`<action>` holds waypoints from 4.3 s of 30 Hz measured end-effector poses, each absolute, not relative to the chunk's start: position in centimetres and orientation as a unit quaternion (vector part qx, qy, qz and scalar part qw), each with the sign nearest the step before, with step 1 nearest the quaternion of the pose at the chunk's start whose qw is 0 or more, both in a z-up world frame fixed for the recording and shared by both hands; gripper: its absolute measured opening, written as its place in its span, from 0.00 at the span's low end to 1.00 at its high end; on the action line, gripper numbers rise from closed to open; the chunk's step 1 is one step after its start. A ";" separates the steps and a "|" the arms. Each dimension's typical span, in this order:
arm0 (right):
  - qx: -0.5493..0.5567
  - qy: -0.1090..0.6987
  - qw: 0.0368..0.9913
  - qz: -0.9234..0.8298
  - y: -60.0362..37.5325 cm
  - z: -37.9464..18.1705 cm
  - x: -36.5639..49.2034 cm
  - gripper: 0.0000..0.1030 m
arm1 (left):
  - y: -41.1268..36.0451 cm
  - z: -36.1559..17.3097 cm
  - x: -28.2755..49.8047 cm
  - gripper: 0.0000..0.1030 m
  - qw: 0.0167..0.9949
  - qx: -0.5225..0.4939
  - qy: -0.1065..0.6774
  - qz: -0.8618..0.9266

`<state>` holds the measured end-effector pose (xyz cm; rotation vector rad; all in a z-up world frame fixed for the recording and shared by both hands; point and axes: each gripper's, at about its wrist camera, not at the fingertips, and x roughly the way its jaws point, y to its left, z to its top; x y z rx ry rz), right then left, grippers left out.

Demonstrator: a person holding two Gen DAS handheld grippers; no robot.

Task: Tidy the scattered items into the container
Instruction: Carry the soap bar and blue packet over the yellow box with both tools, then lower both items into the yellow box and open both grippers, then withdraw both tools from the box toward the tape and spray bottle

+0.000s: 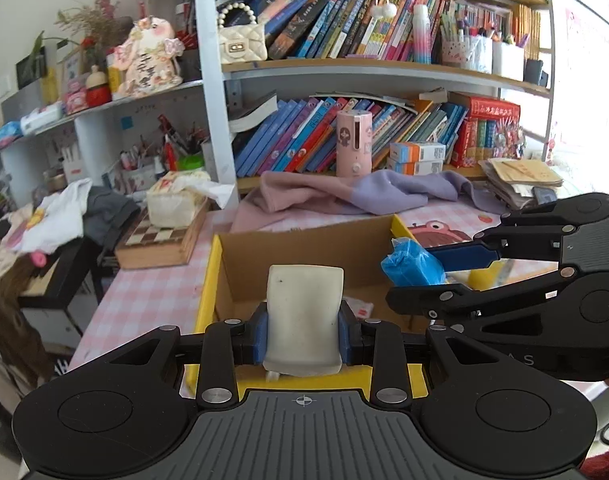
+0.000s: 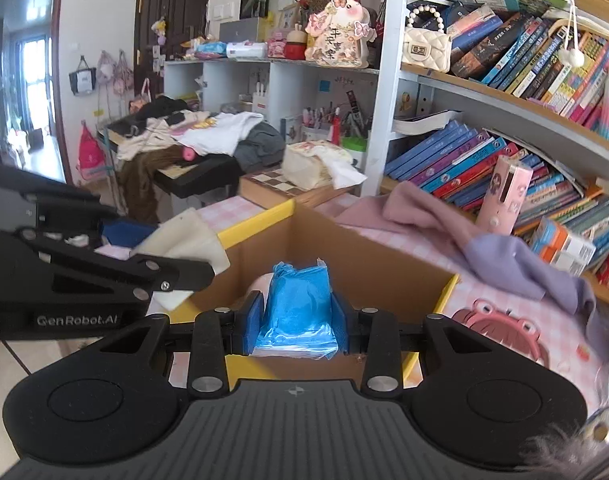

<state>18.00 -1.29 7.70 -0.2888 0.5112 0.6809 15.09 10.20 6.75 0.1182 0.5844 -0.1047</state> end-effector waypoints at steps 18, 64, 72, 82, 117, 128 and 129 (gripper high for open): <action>-0.299 0.307 0.811 0.398 1.5 2.0 26.5 0.33 | 9.8 1.4 23.7 0.31 0.881 0.091 0.446 -0.127; -0.334 0.292 0.796 0.412 1.3 5.0 25.6 0.60 | 10.1 4.0 20.8 0.77 0.905 0.108 0.397 -0.112; -0.256 0.239 0.870 0.349 -1.0 8.1 21.0 0.64 | 11.2 7.0 15.2 0.78 0.941 0.080 0.324 -0.055; -0.182 0.203 0.915 0.298 -4.1 10.1 14.1 0.64 | 10.7 8.8 8.4 0.79 0.960 0.059 0.271 -0.024; -0.129 0.255 0.943 0.171 -9.2 3.5 -0.6 0.76 | 5.8 3.2 -1.8 0.84 0.955 0.043 0.294 -0.016; -0.155 0.272 0.936 0.164 -9.6 2.2 -1.3 0.81 | 4.4 1.3 -2.0 0.86 0.945 0.042 0.322 -0.023; -0.155 0.274 0.935 0.162 -9.7 2.1 -1.2 0.81 | 4.3 1.3 -2.0 0.87 0.945 0.041 0.323 -0.023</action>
